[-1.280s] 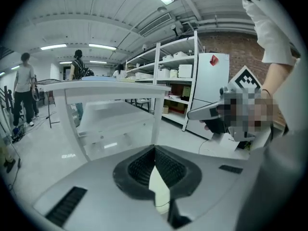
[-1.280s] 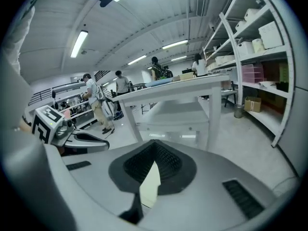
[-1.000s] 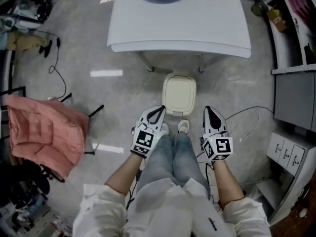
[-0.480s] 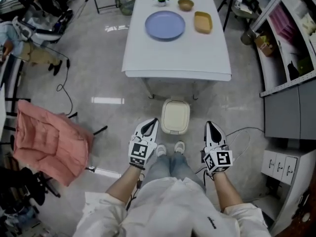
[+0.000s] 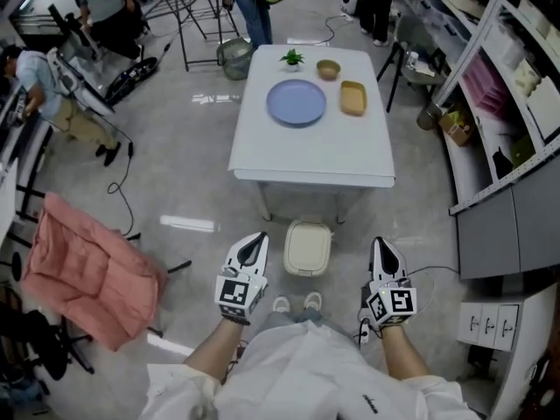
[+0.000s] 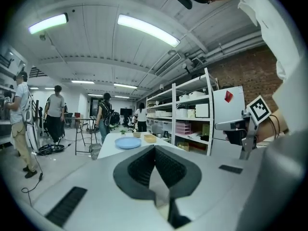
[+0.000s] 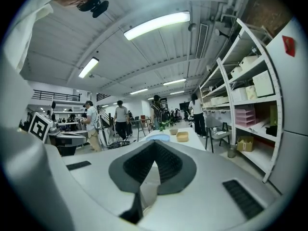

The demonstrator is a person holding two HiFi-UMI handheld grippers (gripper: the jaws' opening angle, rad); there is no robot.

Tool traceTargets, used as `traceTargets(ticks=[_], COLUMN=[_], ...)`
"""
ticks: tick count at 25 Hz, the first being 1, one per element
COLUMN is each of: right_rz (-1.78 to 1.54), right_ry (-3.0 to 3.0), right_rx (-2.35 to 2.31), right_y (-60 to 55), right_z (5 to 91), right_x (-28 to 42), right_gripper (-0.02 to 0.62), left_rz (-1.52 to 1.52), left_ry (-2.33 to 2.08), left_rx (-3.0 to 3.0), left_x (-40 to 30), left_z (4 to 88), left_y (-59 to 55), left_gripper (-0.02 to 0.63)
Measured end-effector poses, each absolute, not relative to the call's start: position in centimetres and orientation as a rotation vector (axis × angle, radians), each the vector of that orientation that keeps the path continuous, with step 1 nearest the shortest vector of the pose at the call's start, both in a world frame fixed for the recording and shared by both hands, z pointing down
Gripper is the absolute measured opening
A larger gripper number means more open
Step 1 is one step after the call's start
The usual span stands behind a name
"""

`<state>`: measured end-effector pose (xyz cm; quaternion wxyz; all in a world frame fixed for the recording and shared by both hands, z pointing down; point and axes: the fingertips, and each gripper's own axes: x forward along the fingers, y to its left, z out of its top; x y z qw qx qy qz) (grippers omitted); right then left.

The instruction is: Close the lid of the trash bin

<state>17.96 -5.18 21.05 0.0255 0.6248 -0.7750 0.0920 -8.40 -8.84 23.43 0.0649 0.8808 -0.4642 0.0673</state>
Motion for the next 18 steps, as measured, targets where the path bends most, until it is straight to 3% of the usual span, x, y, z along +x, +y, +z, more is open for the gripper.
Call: traceTargets(ticks=[9, 18], right_rz=[0.149, 0.109], right_ry=[-2.372, -2.379], right_rx=[2.081, 2.171], right_y=[-2.6, -0.9], right_z=[15.4, 13.7], right_x=[20.5, 22.4], right_gripper=[0.017, 0.018], left_rz=[-0.043, -0.029], left_ry=[-1.495, -1.621], left_rx=[2.692, 2.731], left_x=[-11.2, -13.2], left_z=[15.4, 12.3], left_y=[-8.2, -7.7], left_gripper=[0.025, 0.025])
